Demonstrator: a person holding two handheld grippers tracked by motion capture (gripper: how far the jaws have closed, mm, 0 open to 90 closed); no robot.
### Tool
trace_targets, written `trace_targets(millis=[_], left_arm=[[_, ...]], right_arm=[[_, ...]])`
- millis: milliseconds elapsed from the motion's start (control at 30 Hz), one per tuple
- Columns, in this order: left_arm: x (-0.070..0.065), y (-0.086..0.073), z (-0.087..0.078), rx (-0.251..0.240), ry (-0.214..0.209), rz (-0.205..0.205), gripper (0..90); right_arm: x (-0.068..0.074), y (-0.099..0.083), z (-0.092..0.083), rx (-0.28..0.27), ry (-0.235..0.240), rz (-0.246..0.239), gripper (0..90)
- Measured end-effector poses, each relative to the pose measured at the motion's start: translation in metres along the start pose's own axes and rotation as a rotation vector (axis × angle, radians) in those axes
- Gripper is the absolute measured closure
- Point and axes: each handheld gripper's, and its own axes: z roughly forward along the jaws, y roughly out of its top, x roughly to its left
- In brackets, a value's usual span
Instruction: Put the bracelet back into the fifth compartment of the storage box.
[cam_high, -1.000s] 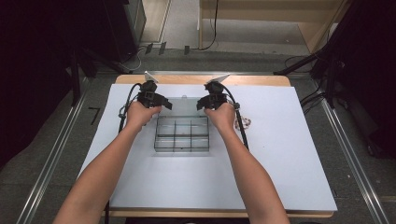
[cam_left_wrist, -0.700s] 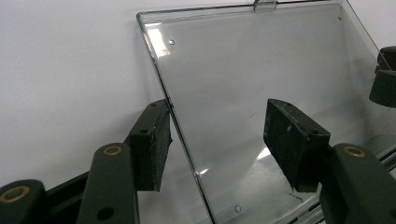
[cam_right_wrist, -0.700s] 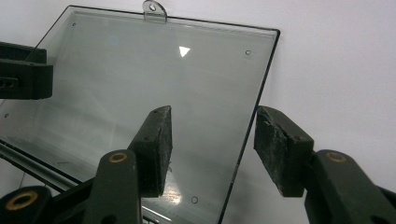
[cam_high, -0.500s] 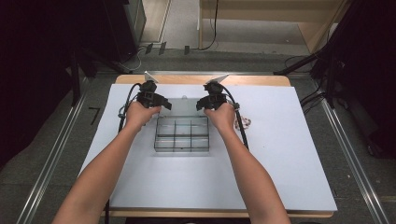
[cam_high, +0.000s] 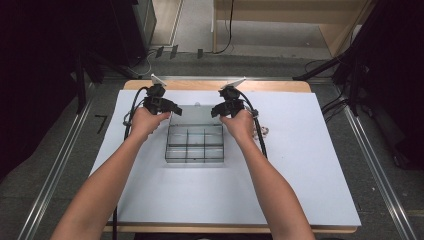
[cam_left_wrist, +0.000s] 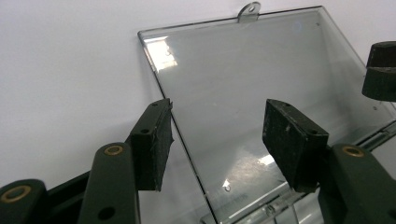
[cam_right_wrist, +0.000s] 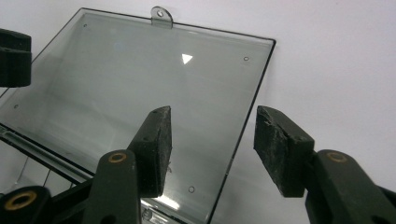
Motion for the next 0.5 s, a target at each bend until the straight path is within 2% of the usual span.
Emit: trace_targets(millis=[100, 267, 433, 500], left_arm=[[0.000, -0.002, -0.006, -0.017, -0.015, 0.004, 43.4], [0.000, -0.007, -0.012, -0.039, -0.023, 0.014, 43.5], [-0.001, -0.013, -0.016, -0.051, -0.041, 0.021, 43.6], [-0.003, -0.015, -0.018, -0.054, -0.028, 0.041, 43.6]], right_arm=[[-0.002, -0.001, -0.006, -0.004, 0.002, -0.016, 48.3], [-0.001, -0.005, -0.016, -0.020, -0.001, -0.069, 48.6], [0.000, -0.010, -0.023, -0.035, 0.001, -0.087, 48.7], [-0.001, -0.012, -0.025, -0.041, 0.005, -0.093, 48.8]])
